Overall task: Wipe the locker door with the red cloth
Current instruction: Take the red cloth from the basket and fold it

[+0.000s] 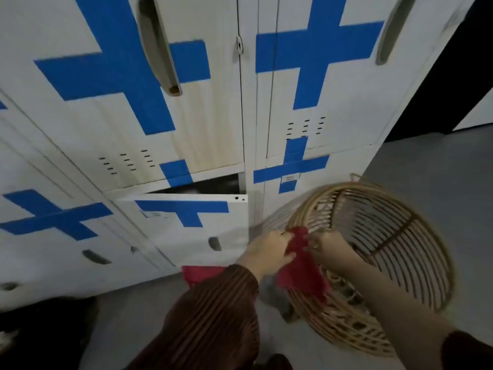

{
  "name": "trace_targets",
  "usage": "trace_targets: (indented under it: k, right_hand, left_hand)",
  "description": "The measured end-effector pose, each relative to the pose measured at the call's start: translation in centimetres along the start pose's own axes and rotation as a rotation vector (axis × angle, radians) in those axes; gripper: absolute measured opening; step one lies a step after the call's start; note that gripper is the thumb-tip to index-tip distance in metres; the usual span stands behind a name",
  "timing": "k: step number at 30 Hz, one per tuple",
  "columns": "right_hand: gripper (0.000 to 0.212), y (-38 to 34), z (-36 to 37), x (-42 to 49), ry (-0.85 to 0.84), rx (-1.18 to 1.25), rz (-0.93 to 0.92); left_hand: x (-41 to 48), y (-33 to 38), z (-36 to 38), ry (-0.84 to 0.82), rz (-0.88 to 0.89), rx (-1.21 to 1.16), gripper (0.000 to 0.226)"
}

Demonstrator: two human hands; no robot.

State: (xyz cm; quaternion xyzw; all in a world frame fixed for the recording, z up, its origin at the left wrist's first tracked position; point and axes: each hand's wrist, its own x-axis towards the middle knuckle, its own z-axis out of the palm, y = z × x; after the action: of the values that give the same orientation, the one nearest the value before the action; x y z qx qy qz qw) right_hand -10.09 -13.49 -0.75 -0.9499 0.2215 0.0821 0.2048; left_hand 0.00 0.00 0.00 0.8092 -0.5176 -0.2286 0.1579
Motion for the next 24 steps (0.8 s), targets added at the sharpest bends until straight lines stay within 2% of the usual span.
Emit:
trace_targets:
  k: [4,6,8,10,19,22,24]
  right_hand:
    - [0.032,1.5,2.7,-1.2,0.062,0.097,0.001]
    - [0.027,2.1,3.8,-1.5,0.121,0.208,0.005]
    - [0.015,2.3,3.9,-1.3,0.151,0.211,-0.037]
    - [0.004,2.3,3.9,-1.0,0.141,0.212,-0.06]
    - [0.018,2.4,3.4,-0.5,0.07,0.135,-0.114]
    - [0.01,1.2,2.4,-0.8,0.155,0.21,-0.141]
    - [0.025,-0.4,1.0,-0.9,0.142,0.316,-0.143]
  left_hand:
    - [-1.0,1.0,6.1,-0.043,-0.05,0.001,0.047]
    - [-1.1,1.8,8.3,0.065,-0.127,-0.068,0.047]
    - [-0.9,2.2,9.1,0.186,-0.167,-0.08,0.04]
    - [-0.7,2.3,9.2,0.231,-0.185,-0.092,0.03]
    - [-0.4,0.6,7.2,0.266,-0.097,-0.326,0.007]
    - [-1.0,0.1,4.8,0.32,-0.017,-0.376,0.003]
    - [-1.3,-0.1,2.7,0.377,-0.003,-0.42,0.004]
